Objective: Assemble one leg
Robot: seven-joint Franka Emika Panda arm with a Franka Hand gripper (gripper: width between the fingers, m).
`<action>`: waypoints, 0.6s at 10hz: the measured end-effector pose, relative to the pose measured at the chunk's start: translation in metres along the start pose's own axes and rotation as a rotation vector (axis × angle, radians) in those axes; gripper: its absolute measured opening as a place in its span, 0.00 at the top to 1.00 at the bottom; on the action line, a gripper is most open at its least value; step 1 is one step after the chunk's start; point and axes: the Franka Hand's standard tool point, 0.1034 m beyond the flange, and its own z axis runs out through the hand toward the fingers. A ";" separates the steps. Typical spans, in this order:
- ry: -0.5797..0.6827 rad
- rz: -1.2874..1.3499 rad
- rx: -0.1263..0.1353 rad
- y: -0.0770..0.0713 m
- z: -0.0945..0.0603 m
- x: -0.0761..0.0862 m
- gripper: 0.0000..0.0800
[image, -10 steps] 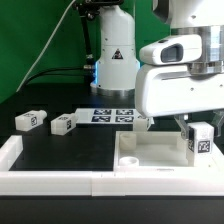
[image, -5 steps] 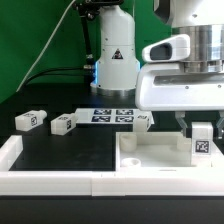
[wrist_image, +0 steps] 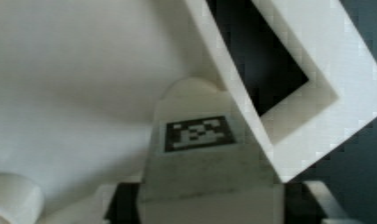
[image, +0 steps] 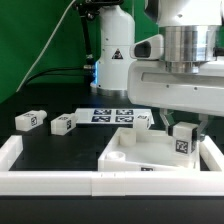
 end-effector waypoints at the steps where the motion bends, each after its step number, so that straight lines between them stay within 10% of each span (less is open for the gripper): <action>1: 0.007 0.023 -0.011 0.004 0.000 0.003 0.61; 2: 0.006 0.016 -0.010 0.003 0.001 0.002 0.61; 4: 0.006 0.016 -0.010 0.003 0.001 0.002 0.25; 6: 0.006 0.016 -0.010 0.003 0.001 0.002 0.20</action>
Offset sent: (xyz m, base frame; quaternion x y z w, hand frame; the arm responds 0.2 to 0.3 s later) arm 0.0000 0.0000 0.0000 0.0000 0.0000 0.0000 1.0000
